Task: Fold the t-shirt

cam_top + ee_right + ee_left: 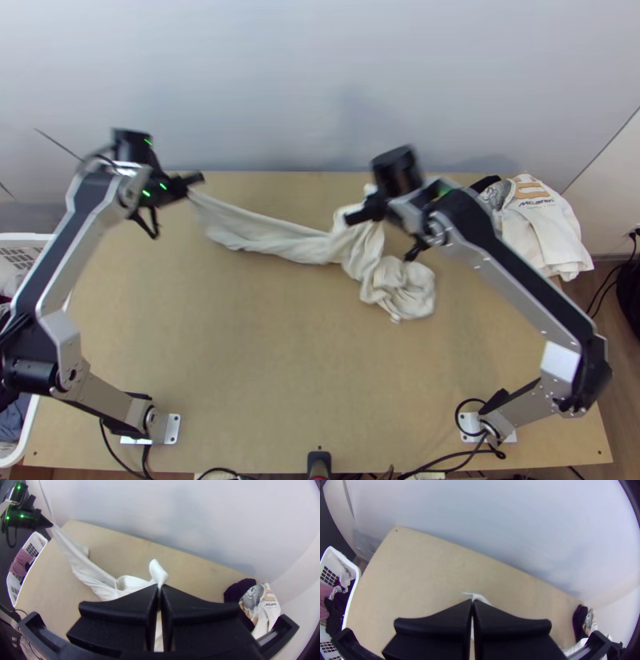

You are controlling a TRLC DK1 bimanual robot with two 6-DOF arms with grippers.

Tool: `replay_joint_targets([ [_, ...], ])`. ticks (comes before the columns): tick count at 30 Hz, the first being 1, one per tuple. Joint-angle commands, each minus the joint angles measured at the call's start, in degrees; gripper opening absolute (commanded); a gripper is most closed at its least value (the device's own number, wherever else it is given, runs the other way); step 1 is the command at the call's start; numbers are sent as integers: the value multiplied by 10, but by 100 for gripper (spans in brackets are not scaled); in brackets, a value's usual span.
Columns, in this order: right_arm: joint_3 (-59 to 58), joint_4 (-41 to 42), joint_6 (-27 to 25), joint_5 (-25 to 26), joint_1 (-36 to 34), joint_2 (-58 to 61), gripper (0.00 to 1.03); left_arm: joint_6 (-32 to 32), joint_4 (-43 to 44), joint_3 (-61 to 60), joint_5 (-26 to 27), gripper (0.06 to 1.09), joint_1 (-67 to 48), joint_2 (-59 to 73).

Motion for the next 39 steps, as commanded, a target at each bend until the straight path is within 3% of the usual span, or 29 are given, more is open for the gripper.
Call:
replay_joint_targets([
  [1, 77, -28, -5, 18, -63, -38, 3, -24, -92, 176, 4, 10, 29, -26],
  [9, 150, -32, -41, 83, -98, -89, 3, -35, -146, 365, 4, 10, 60, -23],
  [15, 169, 5, -95, 163, -99, -126, 3, -36, -102, 368, -29, 10, 94, -81],
  [22, 160, 84, -176, 243, -80, -166, 3, 4, -88, 341, -21, 10, 88, -172],
  [28, 155, 88, -190, 247, -54, -214, 3, 73, -131, 280, -10, 10, 4, -276],
  [34, 126, 77, -219, 248, 12, -275, 3, 80, -269, 274, -7, 10, -100, -325],
  [39, 115, 2, -203, 248, 63, -310, 3, 80, -370, 271, 25, 10, -164, -350],
])
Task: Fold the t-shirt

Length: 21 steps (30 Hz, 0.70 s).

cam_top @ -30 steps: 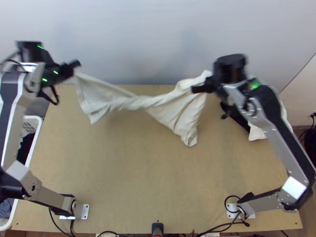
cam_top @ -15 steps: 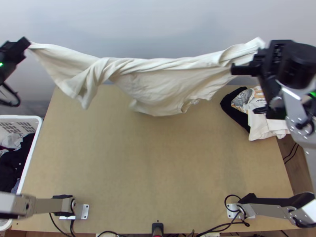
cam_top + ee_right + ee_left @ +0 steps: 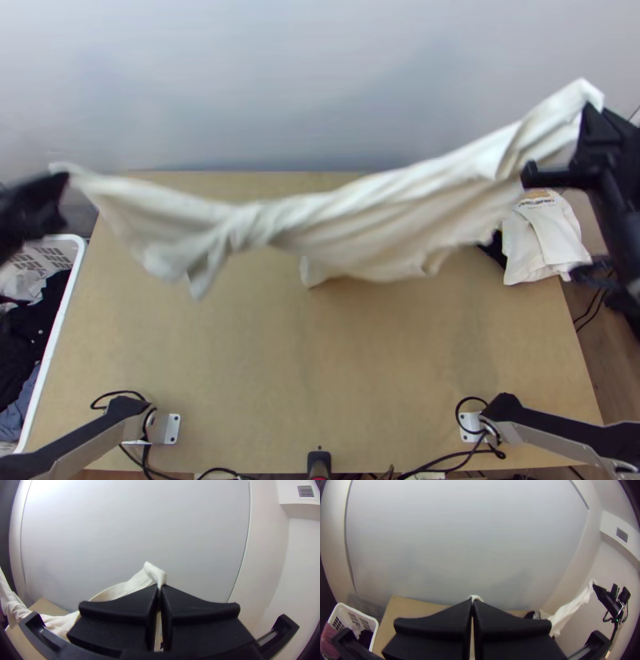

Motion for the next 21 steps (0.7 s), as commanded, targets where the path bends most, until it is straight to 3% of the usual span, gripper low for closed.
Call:
replay_joint_targets([
  [1, -18, -74, 9, 3, 66, -53, 3, 7, -135, -13, 35, 10, -105, -48],
  [5, -36, -102, 31, 3, 81, -56, 3, 6, -147, -35, 67, 10, -116, -49],
  [11, -106, -94, 52, -13, 93, -50, 3, 7, -71, -165, 72, 10, -78, -41],
  [14, -145, -79, 53, -55, 72, -46, 3, 12, -15, -261, 98, 10, -37, -40],
  [18, -212, -19, 56, -173, -38, -34, 3, 4, 92, -355, 145, 10, 36, -32],
  [21, -263, 35, 66, -237, -110, -14, 3, -5, 160, -430, 145, 10, 77, -13],
])
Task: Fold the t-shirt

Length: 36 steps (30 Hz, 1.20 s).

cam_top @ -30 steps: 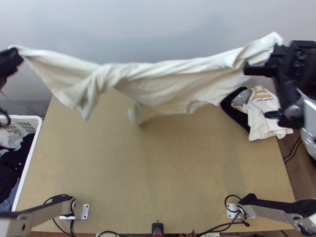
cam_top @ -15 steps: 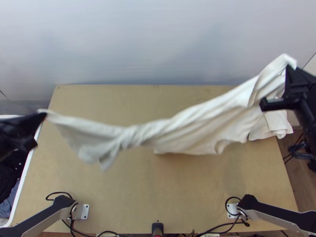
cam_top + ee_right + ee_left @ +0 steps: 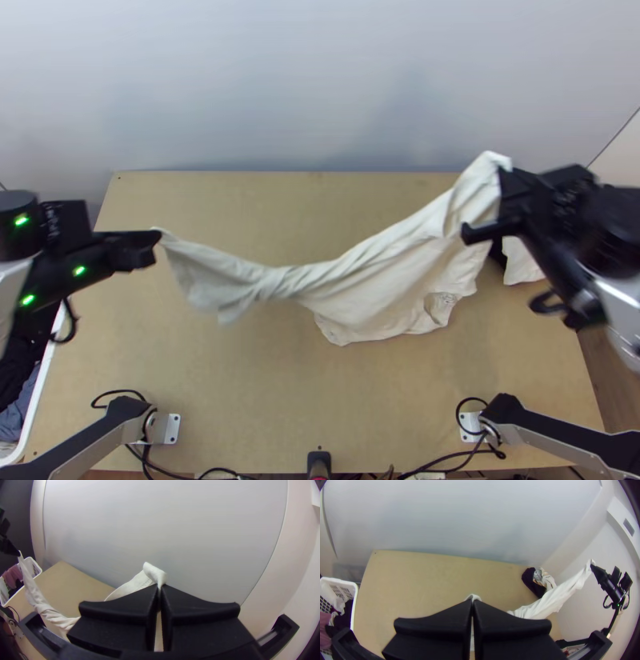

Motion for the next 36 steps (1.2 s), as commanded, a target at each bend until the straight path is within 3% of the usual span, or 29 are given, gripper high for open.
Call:
replay_joint_targets([
  [1, -115, 96, 19, -128, -126, 33, 3, -16, 150, -182, 30, 10, 96, 29],
  [10, -234, 217, 58, -136, -148, 95, 3, -58, 324, -348, 29, 10, 126, 108],
  [20, -249, 247, 91, -136, -140, 144, 3, -78, 451, -391, 22, 12, 118, 235],
  [21, -249, 247, 97, -136, -139, 145, 3, -80, 461, -390, 22, 21, 117, 242],
  [24, -252, 247, 105, -136, -138, 147, 3, -78, 468, -375, 24, 79, 114, 243],
  [26, -253, 247, 107, -135, -136, 147, 3, -78, 427, -353, 31, 99, 108, 239],
  [27, -253, 247, 107, -135, -136, 146, 3, -78, 398, -341, 43, 103, 105, 236],
  [32, -254, 246, 107, -135, -137, 145, 3, -56, 289, -324, 83, 103, 92, 189],
  [36, -254, 247, 107, -135, -136, 144, 3, -41, 254, -351, 87, 103, 58, 145],
])
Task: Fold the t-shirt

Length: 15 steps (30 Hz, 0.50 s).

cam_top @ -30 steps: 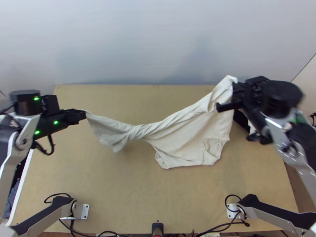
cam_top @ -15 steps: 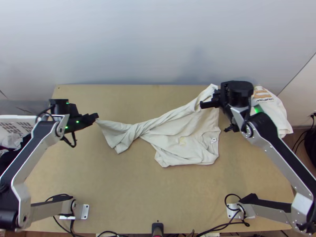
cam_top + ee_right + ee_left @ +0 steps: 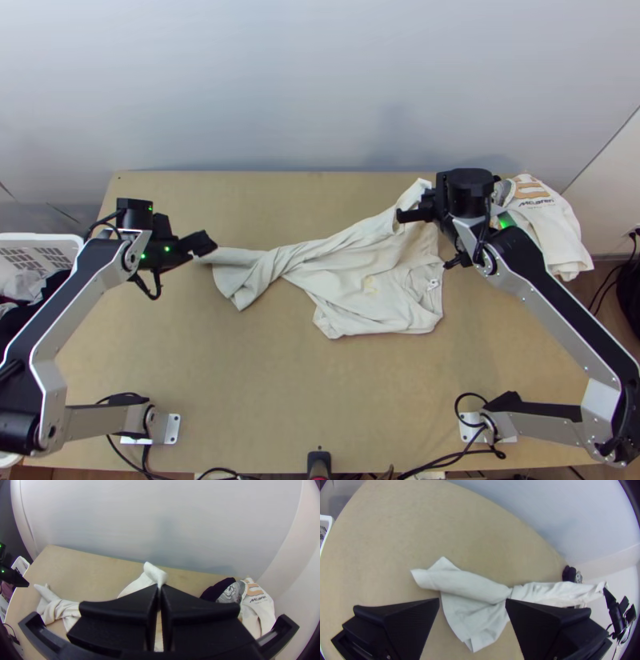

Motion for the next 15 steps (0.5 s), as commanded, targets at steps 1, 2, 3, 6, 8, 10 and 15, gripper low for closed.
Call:
replay_joint_targets([
  [1, 0, 1, 3, 0, 1, 2, 3, 20, -72, -21, 20, 103, -46, -62],
  [2, 1, 1, 4, 0, 1, 2, 3, 20, -76, -28, 19, 103, -58, -71],
  [3, 1, 1, 4, 0, 1, 2, 3, 20, -79, -37, 18, 103, -69, -76],
  [6, 1, 1, 5, 0, 1, 2, 3, 19, -77, -63, 6, 103, -98, -71],
  [8, 4, 1, 4, 0, 0, 2, 3, 20, -72, -74, -8, 103, -113, -54],
  [10, 5, 1, 3, 1, 0, 2, 3, 20, -68, -79, -30, 103, -120, -33],
  [15, -3, 0, 6, 1, 0, -4, 3, 21, -11, -101, -54, 97, -120, -9],
])
